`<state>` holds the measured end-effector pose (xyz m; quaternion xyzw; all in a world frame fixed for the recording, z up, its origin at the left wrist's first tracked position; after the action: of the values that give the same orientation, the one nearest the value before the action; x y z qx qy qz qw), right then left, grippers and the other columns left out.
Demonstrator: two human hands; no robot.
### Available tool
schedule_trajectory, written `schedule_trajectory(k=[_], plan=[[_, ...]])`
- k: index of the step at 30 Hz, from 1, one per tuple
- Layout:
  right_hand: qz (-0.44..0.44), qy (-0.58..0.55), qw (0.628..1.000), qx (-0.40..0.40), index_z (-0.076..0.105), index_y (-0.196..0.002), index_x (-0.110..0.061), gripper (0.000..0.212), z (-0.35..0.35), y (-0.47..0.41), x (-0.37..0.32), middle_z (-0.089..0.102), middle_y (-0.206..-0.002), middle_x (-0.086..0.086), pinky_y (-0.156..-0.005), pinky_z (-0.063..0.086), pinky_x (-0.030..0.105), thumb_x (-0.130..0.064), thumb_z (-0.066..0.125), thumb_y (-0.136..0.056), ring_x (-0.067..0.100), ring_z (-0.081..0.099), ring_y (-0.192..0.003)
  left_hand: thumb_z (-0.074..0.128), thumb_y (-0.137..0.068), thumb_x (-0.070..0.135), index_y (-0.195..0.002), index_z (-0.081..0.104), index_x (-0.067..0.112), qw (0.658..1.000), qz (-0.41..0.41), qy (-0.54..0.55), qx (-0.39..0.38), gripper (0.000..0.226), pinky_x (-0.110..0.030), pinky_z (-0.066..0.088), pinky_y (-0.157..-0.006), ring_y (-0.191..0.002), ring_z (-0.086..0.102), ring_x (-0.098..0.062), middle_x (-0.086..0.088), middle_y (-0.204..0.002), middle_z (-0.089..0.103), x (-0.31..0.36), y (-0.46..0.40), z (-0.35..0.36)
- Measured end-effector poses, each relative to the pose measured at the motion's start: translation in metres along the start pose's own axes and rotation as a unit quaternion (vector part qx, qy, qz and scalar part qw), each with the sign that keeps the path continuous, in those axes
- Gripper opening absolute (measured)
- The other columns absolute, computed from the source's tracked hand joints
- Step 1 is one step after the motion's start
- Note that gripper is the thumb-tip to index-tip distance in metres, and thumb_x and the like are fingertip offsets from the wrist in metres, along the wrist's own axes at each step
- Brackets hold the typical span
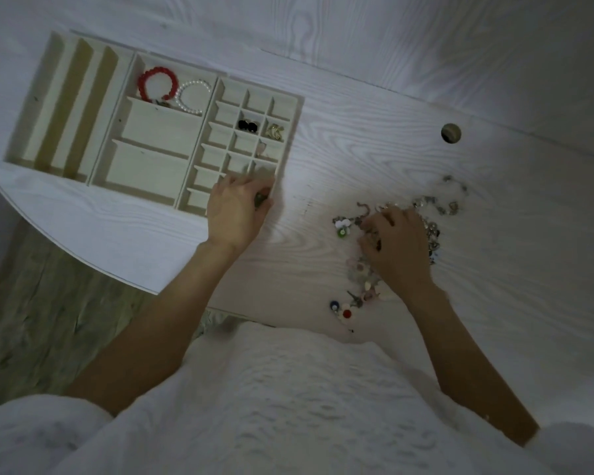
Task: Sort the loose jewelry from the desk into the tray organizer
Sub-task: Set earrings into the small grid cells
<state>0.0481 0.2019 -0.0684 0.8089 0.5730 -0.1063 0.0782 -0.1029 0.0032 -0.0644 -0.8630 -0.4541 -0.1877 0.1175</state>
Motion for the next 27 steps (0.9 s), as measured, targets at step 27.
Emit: schedule_trajectory(k=[27], plan=[[0.123, -0.387, 0.907, -0.116, 0.06, -0.096, -0.018, 0.008, 0.017, -0.135, -0.095, 0.067, -0.091, 0.001, -0.064, 0.054, 0.03, -0.021, 0.062, -0.09, 0.013, 0.067, -0.071, 0.07, -0.082, 0.022, -0.094, 0.071, 0.017, 0.996, -0.039, 0.083, 0.018, 0.013, -0.034, 0.041, -0.073, -0.081, 0.059, -0.026, 0.0, -0.084, 0.069, -0.027, -0.01, 0.001]])
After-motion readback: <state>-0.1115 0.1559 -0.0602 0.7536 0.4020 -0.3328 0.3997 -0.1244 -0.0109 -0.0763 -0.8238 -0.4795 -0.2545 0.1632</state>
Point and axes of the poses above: each hand's wrist, its own y-axis away from the middle knuckle, its own z-axis out of the palm, x = y × z, the point moved 5 cm from there along -y, towards the middle knuckle
